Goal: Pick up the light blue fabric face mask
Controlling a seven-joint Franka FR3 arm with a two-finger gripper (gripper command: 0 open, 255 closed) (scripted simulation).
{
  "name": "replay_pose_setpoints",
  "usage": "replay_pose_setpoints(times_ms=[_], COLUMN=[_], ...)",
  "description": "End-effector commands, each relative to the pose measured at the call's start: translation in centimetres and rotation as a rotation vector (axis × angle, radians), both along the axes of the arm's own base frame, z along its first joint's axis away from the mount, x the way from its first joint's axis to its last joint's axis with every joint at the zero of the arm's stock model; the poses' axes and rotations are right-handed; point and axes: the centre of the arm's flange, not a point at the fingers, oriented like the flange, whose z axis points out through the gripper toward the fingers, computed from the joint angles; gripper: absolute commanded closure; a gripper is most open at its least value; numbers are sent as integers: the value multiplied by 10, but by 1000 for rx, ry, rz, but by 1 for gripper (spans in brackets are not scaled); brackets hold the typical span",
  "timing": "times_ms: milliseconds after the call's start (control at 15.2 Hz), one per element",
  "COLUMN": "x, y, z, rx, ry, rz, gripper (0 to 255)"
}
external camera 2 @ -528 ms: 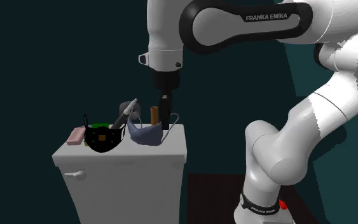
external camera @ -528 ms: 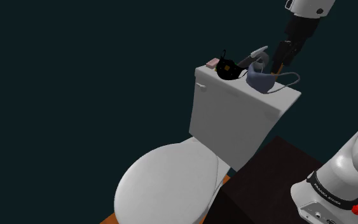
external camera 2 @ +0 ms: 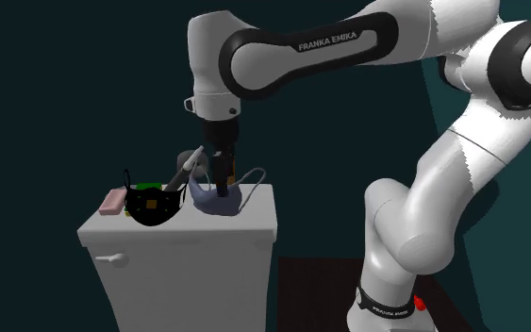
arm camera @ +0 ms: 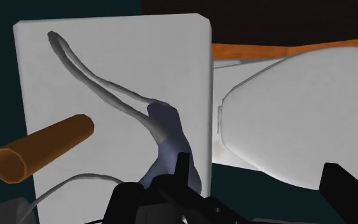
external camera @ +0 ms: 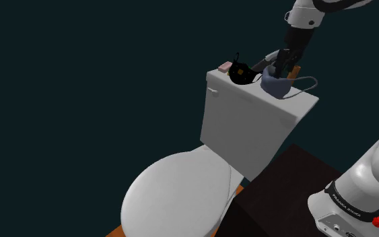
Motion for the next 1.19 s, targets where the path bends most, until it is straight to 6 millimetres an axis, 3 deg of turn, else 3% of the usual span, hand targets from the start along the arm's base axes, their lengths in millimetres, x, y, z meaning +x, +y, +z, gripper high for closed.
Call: replay_pose_setpoints(times_ms=[0, 264, 792, 924, 990, 1122], x=[20, 58, 61, 61, 59, 56], y=[-18, -49, -51, -51, -51, -53], z=[-12, -38, -80, -80, -81, -80], rx=[2, 7, 7, 7, 7, 7], ry=[15, 43, 45, 45, 45, 45], rz=[-5, -15, -16, -16, -16, -16], gripper=[0, 0, 0, 0, 255, 255])
